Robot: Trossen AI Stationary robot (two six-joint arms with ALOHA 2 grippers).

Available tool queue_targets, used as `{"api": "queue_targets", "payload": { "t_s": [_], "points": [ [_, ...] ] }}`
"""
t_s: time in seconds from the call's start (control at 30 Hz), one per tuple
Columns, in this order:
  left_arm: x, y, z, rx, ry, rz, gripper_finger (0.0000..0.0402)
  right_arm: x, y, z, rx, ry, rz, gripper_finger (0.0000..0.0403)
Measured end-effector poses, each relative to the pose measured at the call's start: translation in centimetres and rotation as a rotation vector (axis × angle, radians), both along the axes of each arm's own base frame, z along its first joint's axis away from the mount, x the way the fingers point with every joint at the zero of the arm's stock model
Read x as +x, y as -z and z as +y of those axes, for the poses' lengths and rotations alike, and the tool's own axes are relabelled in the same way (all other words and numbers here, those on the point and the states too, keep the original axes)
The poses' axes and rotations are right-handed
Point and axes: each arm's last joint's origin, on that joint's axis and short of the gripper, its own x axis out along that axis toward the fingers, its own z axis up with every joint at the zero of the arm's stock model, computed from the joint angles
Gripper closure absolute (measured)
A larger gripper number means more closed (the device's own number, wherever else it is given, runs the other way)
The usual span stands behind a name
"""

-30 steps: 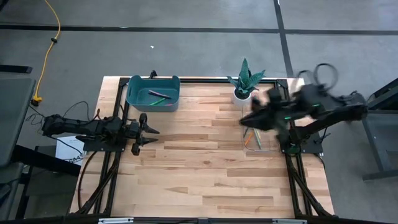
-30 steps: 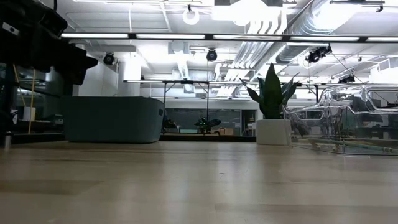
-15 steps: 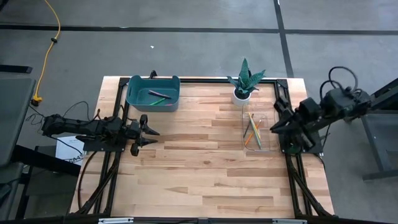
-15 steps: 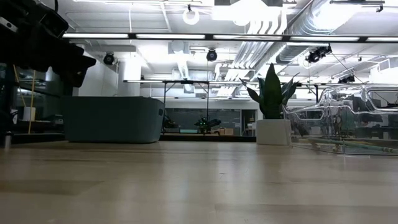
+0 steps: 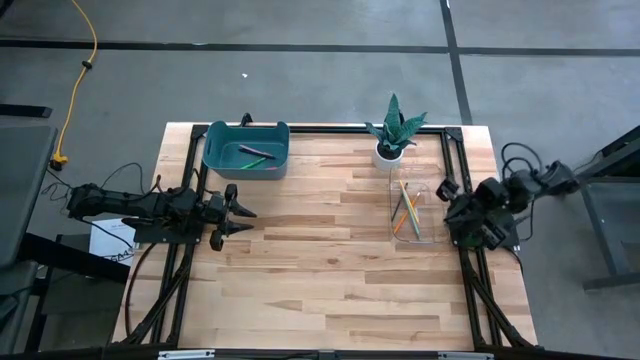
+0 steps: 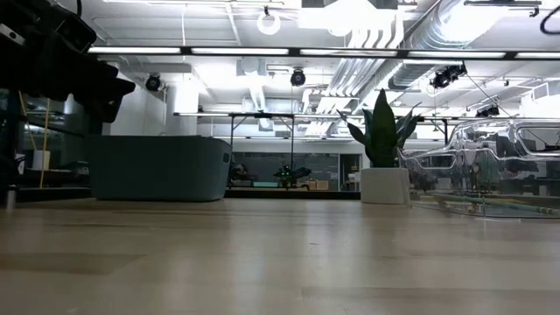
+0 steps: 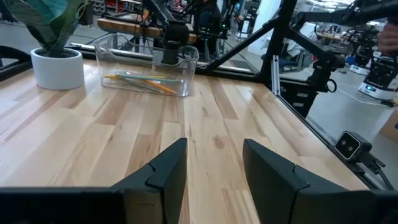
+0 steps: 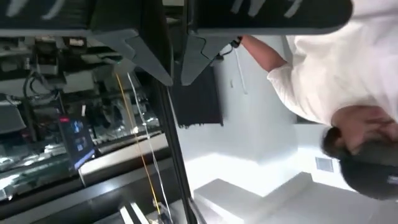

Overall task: Sort pens & pencils
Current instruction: Return to Home Position

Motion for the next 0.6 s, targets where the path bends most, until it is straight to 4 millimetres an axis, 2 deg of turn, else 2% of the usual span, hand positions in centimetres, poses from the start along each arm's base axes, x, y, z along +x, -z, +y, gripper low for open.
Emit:
{"api": "queue_targets", "payload": {
  "t_s": [0.2, 0.4, 0.6],
  "points": [
    [0.0, 0.0, 0.0, 0.000, 0.000, 0.000, 0.0256, -0.5, 3.5, -0.2, -0.036, -0.011, -0.012, 0.0381],
    [0.0, 0.0, 0.0, 0.000, 0.000, 0.000, 0.0256, -1.8, 4.8, -0.7, -0.101, 0.011, -0.078, 0.0381],
    [0.0, 0.0, 0.0, 0.000, 0.000, 0.000, 0.0256, -1.6, 5.0, -0.9, -0.188, 0.075, -0.041, 0.0381]
  ]
}}
